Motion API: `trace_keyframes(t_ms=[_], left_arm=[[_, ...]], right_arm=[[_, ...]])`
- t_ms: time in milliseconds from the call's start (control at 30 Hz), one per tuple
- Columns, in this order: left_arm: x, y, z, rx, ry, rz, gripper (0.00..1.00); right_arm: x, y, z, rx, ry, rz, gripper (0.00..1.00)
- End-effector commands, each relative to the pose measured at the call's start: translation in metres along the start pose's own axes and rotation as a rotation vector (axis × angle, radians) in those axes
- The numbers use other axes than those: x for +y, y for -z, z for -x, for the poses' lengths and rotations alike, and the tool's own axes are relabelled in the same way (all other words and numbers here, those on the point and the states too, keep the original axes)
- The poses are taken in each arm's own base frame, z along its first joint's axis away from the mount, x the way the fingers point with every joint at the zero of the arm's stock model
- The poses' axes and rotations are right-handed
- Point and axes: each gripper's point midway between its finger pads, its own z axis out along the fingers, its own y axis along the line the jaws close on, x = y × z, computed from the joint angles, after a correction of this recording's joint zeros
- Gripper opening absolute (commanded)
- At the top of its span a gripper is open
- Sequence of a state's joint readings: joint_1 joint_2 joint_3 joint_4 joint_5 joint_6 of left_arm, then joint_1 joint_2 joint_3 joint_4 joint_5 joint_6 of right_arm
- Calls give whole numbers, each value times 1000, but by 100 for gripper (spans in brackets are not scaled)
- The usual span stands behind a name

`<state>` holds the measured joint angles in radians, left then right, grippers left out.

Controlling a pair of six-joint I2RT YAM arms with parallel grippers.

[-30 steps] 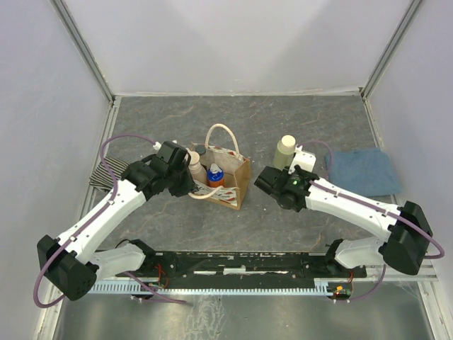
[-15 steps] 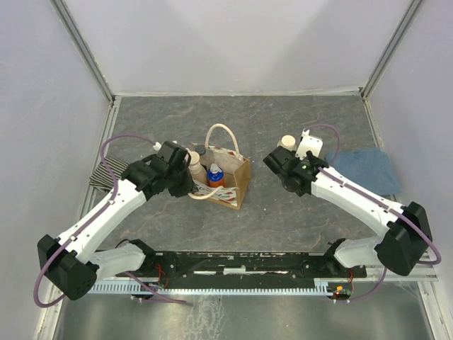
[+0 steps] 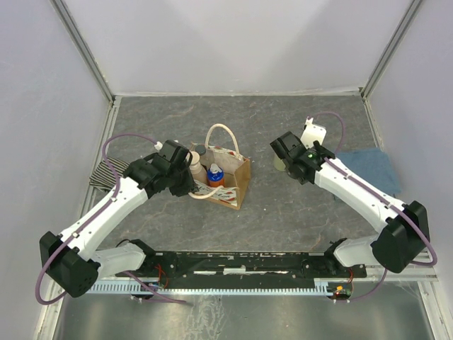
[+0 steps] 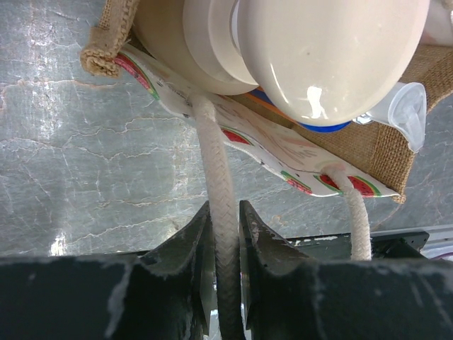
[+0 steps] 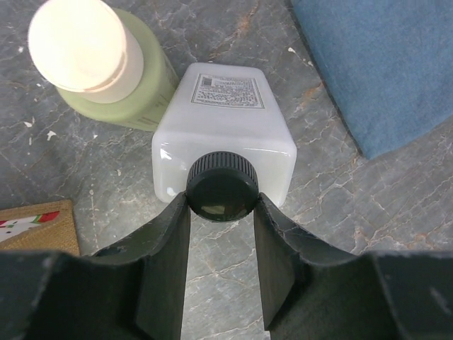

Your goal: Take the personal care products out of the canvas bag

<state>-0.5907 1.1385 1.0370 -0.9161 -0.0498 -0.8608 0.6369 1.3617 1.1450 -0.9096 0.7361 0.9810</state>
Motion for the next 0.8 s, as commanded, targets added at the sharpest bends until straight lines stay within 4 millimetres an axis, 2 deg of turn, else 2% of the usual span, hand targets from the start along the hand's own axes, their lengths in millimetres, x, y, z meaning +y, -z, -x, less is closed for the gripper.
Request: trace_keyframes(t_ms=[0, 333, 767], left_arm=[[-7, 7, 11, -33, -51, -23, 26], [-8, 6, 11, -29, -50, -24, 26], [-7, 6, 11, -29, -54, -21, 26]], right_arm=[[17, 15, 40, -93, -78, 70, 2], [21, 10, 45, -65, -92, 82, 4], [22, -15, 55, -2, -93, 59, 7]])
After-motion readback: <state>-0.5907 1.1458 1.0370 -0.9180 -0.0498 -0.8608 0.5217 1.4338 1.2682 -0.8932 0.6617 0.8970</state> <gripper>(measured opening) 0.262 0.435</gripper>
